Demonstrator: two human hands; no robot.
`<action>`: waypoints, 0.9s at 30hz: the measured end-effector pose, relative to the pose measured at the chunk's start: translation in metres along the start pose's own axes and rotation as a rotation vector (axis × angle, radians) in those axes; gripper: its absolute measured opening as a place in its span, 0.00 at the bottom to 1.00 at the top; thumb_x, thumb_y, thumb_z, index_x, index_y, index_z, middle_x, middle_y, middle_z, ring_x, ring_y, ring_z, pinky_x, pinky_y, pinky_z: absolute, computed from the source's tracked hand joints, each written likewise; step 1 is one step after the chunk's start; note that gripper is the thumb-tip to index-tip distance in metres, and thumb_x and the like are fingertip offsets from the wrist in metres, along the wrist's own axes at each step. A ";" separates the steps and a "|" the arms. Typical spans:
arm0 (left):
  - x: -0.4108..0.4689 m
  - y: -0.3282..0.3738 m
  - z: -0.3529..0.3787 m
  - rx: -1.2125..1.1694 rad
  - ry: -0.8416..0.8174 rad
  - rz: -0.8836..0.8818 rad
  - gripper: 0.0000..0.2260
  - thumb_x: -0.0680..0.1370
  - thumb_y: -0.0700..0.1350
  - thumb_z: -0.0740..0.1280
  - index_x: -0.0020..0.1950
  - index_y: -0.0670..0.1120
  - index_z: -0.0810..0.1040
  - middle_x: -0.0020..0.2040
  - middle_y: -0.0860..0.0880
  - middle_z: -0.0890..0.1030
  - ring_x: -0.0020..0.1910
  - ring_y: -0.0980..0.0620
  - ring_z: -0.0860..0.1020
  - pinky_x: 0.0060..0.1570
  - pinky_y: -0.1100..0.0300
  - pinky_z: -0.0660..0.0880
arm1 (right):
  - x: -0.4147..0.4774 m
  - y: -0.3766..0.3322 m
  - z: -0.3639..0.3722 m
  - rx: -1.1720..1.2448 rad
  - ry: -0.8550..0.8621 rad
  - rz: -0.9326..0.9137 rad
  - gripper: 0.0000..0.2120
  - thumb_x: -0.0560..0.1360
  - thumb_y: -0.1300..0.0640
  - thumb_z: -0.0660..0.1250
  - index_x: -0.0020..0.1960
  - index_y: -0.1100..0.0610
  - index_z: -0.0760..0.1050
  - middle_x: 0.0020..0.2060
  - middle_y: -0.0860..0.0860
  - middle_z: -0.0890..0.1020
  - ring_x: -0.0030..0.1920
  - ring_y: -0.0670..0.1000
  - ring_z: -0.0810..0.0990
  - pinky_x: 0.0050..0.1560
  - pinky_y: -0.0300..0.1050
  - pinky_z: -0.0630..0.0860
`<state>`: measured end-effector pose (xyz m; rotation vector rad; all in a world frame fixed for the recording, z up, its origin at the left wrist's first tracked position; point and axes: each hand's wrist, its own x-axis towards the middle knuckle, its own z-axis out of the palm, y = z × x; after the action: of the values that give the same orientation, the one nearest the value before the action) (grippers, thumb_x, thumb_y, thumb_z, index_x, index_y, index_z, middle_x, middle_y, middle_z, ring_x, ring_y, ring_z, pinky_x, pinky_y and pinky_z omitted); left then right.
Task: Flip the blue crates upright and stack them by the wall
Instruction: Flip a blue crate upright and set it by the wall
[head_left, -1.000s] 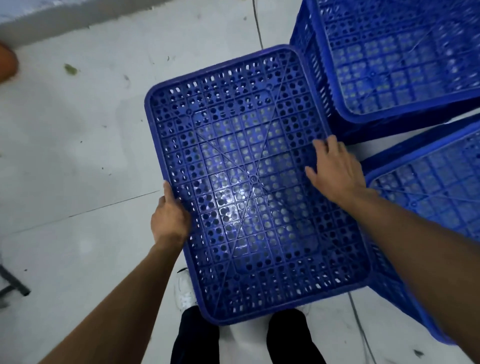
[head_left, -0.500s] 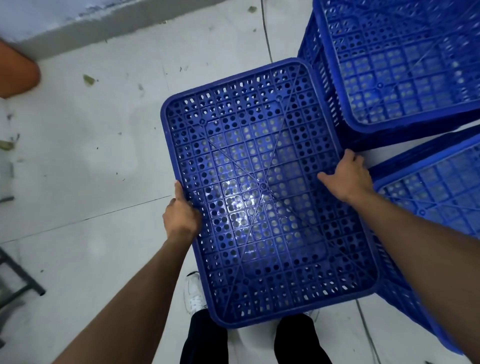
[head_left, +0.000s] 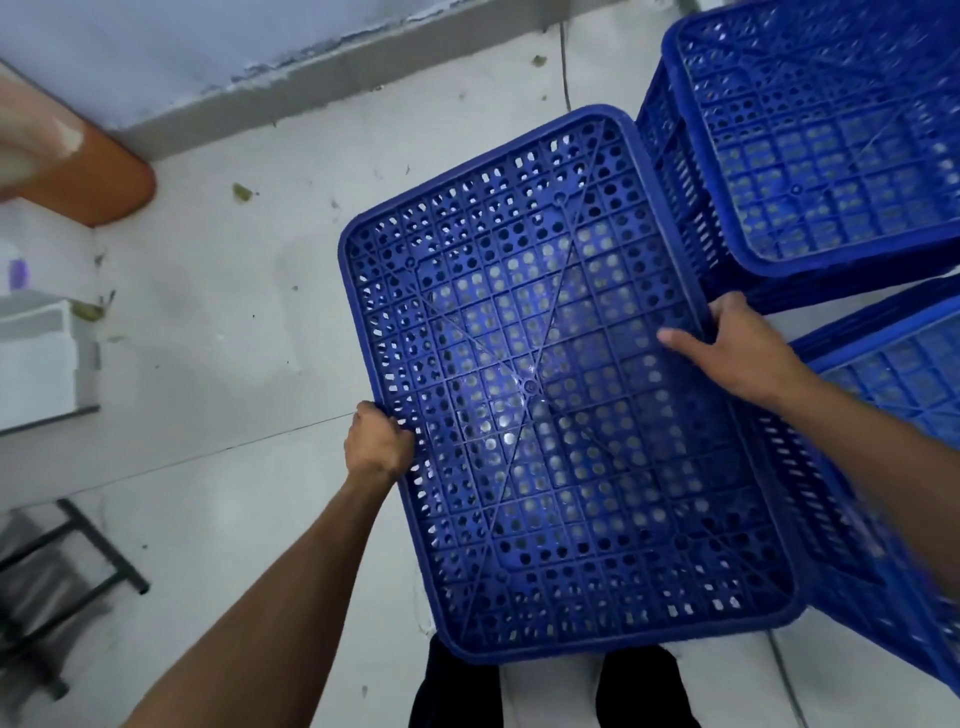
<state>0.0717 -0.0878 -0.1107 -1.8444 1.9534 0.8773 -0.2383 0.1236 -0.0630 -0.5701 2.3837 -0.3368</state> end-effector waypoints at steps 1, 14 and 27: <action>0.000 0.000 -0.004 -0.002 -0.007 0.000 0.15 0.77 0.39 0.63 0.63 0.36 0.70 0.60 0.37 0.78 0.58 0.35 0.77 0.56 0.48 0.72 | -0.004 -0.007 -0.004 0.013 0.010 -0.018 0.29 0.76 0.36 0.61 0.62 0.60 0.65 0.38 0.49 0.67 0.38 0.54 0.70 0.32 0.46 0.65; 0.035 -0.006 -0.013 -0.685 -0.146 -0.153 0.07 0.80 0.37 0.62 0.54 0.37 0.77 0.40 0.47 0.76 0.39 0.48 0.74 0.37 0.59 0.70 | -0.045 -0.122 -0.020 0.047 0.028 -0.316 0.19 0.80 0.50 0.65 0.37 0.51 0.58 0.30 0.50 0.67 0.28 0.49 0.65 0.28 0.45 0.61; -0.058 0.043 -0.053 -0.459 -0.109 0.487 0.26 0.79 0.66 0.57 0.74 0.56 0.70 0.71 0.56 0.75 0.68 0.57 0.73 0.70 0.54 0.69 | -0.064 -0.201 0.033 -0.211 0.080 -0.382 0.17 0.79 0.45 0.64 0.56 0.57 0.68 0.35 0.48 0.71 0.38 0.53 0.72 0.30 0.47 0.62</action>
<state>0.0463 -0.0765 -0.0257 -1.4893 2.3123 1.6527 -0.1103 -0.0236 0.0226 -1.1360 2.3946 -0.2766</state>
